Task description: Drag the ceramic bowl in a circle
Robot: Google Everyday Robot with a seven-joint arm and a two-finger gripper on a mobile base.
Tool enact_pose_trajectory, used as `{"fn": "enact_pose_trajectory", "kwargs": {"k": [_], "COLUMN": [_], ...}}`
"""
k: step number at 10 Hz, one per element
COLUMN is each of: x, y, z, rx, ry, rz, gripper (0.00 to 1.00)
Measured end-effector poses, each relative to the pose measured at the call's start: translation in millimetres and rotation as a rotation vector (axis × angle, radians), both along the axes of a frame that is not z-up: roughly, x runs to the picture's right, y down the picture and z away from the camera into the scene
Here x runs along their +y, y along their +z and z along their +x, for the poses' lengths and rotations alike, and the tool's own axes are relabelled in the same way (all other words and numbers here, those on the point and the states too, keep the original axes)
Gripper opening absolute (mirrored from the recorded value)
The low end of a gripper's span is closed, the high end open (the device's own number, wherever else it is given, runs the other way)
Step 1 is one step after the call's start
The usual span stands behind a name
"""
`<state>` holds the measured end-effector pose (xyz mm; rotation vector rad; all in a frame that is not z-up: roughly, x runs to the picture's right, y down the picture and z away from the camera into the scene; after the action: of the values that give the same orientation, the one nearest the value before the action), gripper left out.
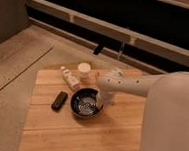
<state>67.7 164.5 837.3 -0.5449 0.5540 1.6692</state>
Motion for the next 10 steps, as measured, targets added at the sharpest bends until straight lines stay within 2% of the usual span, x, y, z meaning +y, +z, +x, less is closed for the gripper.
{"fn": "enact_pose_trajectory", "kwargs": {"k": [2, 5, 8, 10], "x": [5, 13, 15, 9], "y": [-9.3, -14.2, -7.4, 4.0], "z": [1, 26, 45, 52], "rx": [0.014, 0.079, 0.122, 0.126], "ry": [-0.020, -0.019, -0.011, -0.024], "rz": [-0.019, -0.069, -0.105, -0.115], "gripper": [0.00, 0.00, 0.00, 0.00]}}
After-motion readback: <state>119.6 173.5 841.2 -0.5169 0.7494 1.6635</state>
